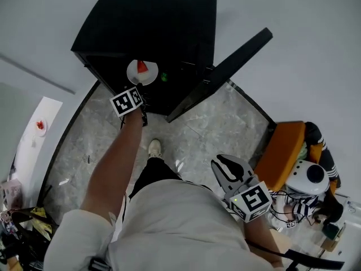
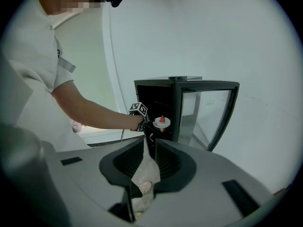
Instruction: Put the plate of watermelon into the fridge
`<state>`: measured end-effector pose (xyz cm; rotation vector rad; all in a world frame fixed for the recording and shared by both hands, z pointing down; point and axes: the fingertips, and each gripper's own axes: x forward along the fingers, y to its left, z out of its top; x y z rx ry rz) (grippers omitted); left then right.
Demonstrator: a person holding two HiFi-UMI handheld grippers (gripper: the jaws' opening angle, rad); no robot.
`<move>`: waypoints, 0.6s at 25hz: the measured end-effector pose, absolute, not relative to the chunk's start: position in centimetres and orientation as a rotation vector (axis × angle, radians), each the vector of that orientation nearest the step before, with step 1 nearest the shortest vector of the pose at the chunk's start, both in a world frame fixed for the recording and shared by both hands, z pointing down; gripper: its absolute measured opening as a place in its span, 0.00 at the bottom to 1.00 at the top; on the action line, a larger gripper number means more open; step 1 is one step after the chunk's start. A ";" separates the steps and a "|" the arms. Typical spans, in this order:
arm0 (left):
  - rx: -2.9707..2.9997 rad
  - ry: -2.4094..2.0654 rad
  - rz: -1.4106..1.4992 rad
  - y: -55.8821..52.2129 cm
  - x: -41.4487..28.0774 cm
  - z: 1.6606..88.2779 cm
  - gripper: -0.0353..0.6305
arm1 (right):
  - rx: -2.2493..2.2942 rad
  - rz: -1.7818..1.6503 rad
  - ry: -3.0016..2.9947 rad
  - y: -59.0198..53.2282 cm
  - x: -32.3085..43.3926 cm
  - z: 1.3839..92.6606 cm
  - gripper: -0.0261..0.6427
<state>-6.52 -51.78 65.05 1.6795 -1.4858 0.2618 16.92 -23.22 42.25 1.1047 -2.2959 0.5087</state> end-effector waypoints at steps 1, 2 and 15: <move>1.697 -1.477 0.247 -50.9 -6.3 64.3 0.39 | 1.098 0.502 -2.310 -22.7 17.1 42.2 0.16; 1.712 -1.466 0.228 -50.0 -6.0 63.5 0.38 | 1.089 0.496 -2.324 -22.1 17.4 42.1 0.16; 1.877 -1.231 0.049 -28.6 -1.1 54.0 0.07 | 0.924 0.461 -2.507 -12.6 20.2 42.6 0.09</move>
